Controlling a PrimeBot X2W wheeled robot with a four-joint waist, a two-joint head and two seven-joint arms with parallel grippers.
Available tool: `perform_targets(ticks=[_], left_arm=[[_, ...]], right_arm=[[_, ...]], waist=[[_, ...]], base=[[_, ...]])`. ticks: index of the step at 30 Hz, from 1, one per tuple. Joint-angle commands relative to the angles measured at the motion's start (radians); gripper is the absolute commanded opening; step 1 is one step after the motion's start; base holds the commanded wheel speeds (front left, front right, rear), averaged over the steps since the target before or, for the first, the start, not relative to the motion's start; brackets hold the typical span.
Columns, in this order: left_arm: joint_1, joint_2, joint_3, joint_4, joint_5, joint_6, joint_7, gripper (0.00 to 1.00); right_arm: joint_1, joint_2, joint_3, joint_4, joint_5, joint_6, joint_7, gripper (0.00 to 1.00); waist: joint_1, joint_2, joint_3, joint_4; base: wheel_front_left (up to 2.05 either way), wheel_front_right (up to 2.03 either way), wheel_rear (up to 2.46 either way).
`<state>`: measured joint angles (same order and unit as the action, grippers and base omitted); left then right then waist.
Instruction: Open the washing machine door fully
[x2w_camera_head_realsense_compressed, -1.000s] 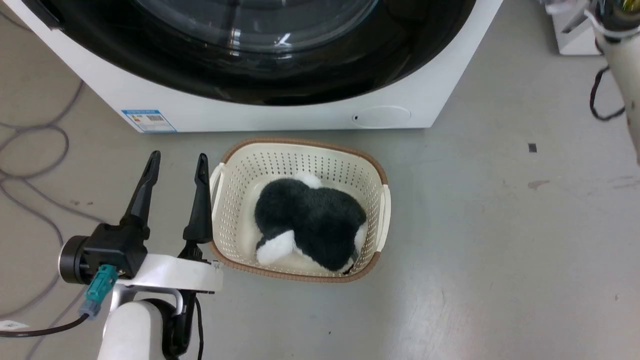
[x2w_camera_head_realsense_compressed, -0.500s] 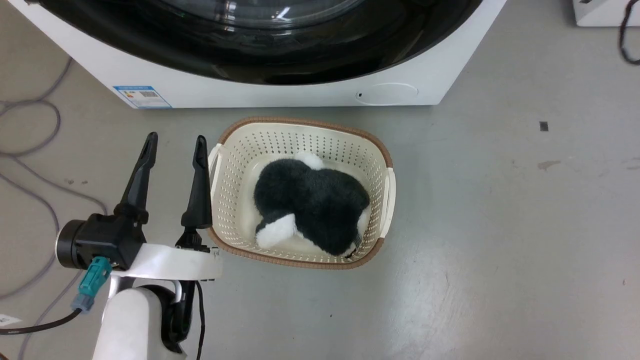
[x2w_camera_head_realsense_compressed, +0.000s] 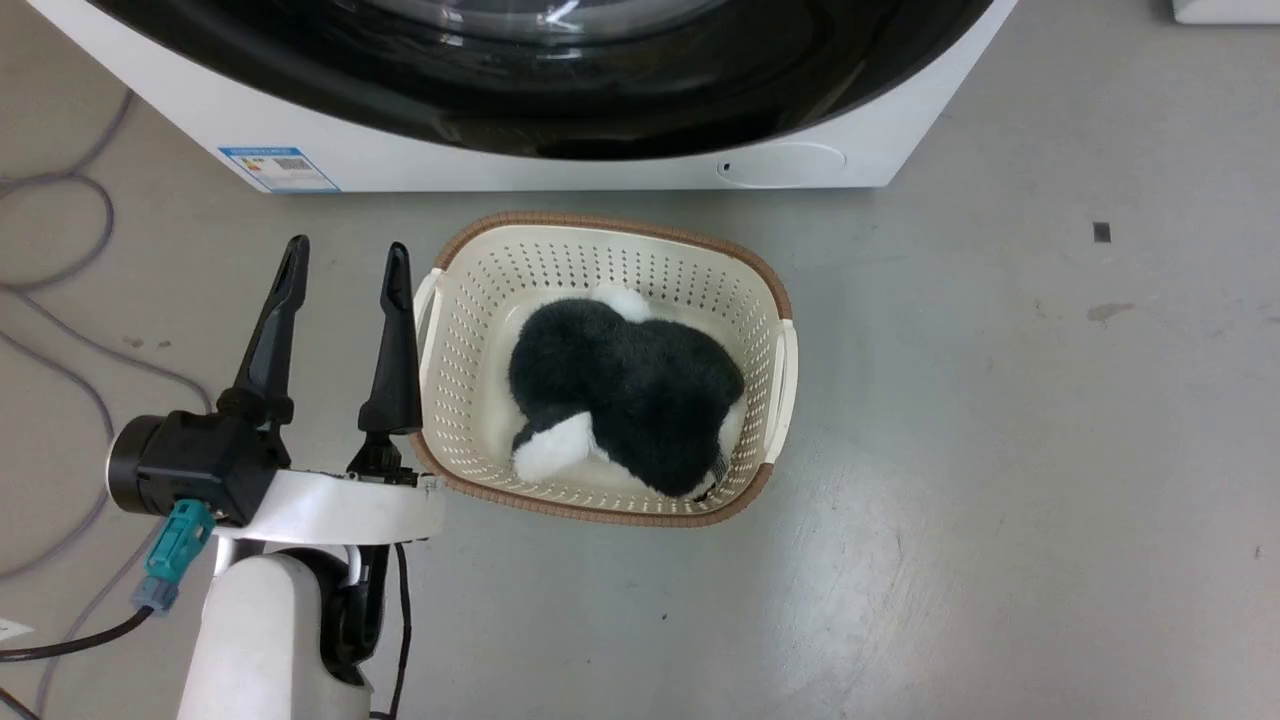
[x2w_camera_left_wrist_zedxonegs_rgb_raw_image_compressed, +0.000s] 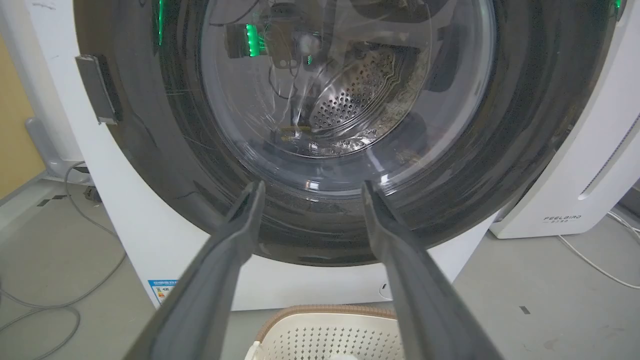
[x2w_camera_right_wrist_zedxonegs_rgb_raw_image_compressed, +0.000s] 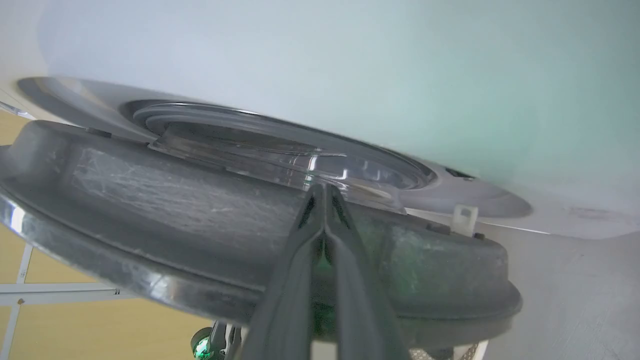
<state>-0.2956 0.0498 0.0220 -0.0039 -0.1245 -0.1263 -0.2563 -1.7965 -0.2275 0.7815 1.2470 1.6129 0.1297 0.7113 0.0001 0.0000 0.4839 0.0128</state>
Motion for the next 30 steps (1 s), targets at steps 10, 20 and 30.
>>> perform_targets(ticks=[10,20,30], left_arm=[[0.005,0.001,0.003,0.016,0.002,0.003,-0.006,1.00],[0.032,0.001,-0.008,0.046,0.006,0.011,-0.006,1.00],[0.105,0.001,-0.028,0.090,0.023,0.017,-0.006,1.00]], right_arm=[[0.081,-0.002,0.000,-0.043,0.035,0.001,0.095,0.00],[0.207,-0.007,0.003,-0.107,0.056,0.001,0.147,0.00],[0.402,-0.022,0.000,-0.222,0.095,0.001,0.177,0.00]], waist=[[-0.0001,0.0000,-0.043,-0.002],[-0.0001,0.0000,-0.110,0.004],[-0.0001,0.0000,-0.234,0.019]], base=[[0.00,0.00,0.00],[0.00,0.00,0.00],[0.00,0.00,0.00]])
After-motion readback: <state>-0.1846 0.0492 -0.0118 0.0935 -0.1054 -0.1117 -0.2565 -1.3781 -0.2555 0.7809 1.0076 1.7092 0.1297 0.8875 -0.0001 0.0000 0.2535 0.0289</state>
